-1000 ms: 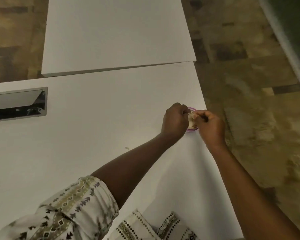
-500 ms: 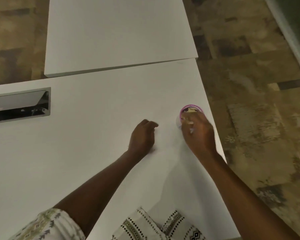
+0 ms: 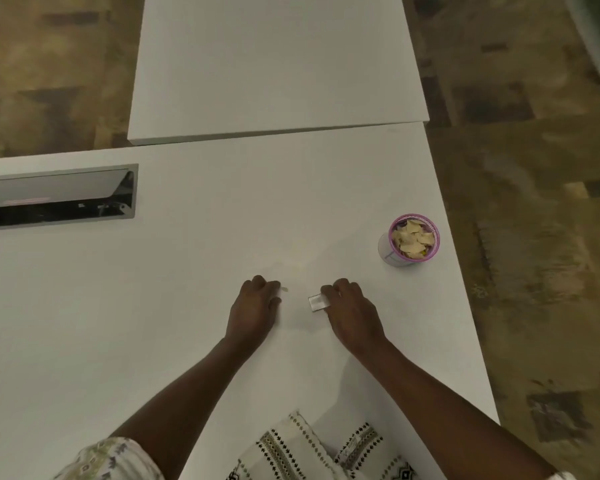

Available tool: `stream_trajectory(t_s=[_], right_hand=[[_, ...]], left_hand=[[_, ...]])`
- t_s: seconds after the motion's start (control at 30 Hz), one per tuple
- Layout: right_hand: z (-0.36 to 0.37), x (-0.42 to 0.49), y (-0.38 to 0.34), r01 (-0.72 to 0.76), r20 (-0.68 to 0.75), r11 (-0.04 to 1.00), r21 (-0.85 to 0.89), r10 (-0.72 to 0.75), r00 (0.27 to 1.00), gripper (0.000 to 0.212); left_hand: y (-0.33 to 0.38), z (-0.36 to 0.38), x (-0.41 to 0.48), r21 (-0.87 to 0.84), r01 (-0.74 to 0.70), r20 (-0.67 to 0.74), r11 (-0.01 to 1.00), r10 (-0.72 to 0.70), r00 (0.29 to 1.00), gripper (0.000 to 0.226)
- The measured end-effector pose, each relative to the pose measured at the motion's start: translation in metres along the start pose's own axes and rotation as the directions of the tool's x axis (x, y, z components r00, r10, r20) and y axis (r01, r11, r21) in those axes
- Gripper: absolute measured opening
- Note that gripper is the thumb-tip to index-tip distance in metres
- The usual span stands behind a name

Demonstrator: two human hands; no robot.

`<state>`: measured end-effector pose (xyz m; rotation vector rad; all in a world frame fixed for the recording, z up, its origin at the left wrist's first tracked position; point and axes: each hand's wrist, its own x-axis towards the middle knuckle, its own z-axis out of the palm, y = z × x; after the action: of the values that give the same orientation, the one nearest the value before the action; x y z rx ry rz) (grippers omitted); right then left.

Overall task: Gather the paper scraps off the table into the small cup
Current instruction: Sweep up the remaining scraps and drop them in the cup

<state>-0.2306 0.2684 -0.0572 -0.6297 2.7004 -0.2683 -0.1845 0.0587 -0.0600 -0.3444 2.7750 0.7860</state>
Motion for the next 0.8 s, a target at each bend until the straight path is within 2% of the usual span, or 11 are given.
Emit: stream_trajectory(t_s=[0.27,0.43,0.63,0.8], right_hand=[[-0.011,-0.008,0.011,-0.091,0.002,0.992,0.087,0.091,0.996,0.029],[-0.014,-0.020,0.021,-0.171,-0.012,0.960,0.220,0.178,0.984,0.031],[-0.021,-0.032,0.031,-0.192,-0.060,0.914,0.357,0.227,0.972,0.030],[-0.034,-0.037,0.039,-0.190,-0.122,0.884,0.428,0.264,0.957,0.030]], left_hand=[[0.023,0.006,0.016,0.044,-0.006,0.019,0.999,0.005,1.000,0.003],[0.031,0.005,0.023,0.120,-0.002,0.059,0.993,-0.005,0.998,0.012],[0.040,0.005,0.029,0.203,0.005,0.130,0.979,-0.032,0.991,0.020],[0.045,0.007,0.035,0.122,0.121,0.098,0.985,-0.133,0.986,0.020]])
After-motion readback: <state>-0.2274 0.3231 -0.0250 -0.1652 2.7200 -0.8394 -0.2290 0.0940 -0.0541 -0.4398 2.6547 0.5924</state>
